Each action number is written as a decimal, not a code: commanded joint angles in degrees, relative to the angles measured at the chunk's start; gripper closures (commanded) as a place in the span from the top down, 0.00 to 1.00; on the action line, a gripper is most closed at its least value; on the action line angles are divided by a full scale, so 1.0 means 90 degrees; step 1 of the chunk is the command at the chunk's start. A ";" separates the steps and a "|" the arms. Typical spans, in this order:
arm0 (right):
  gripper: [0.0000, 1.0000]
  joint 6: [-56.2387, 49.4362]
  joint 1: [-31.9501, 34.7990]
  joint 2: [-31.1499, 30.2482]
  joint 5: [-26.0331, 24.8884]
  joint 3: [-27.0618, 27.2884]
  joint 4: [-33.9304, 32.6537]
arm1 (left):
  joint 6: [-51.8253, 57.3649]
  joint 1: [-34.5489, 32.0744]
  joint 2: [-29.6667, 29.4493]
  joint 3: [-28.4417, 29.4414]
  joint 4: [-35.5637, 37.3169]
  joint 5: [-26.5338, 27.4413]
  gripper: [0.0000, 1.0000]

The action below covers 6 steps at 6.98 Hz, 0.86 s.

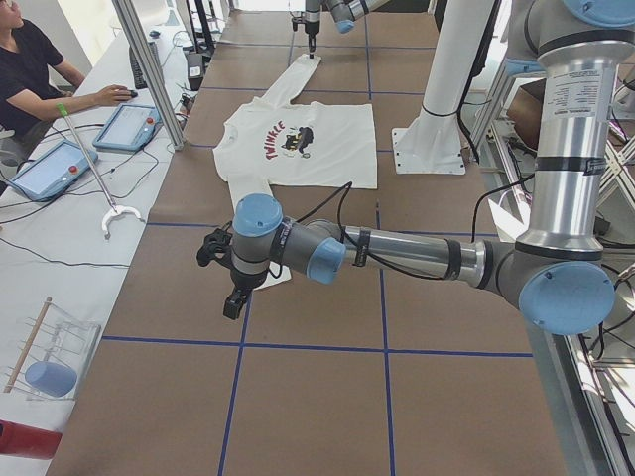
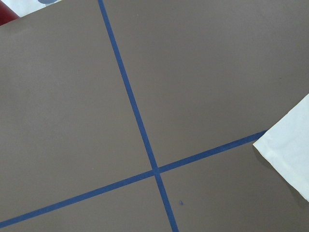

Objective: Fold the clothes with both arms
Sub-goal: 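Grasp the sleeve cuff nearest the right gripper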

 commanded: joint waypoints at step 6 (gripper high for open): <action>0.00 0.2769 -0.0256 0.2393 0.0849 0.0565 -0.0050 | -0.0047 0.0000 -0.0010 0.0025 -0.0018 -0.0010 1.00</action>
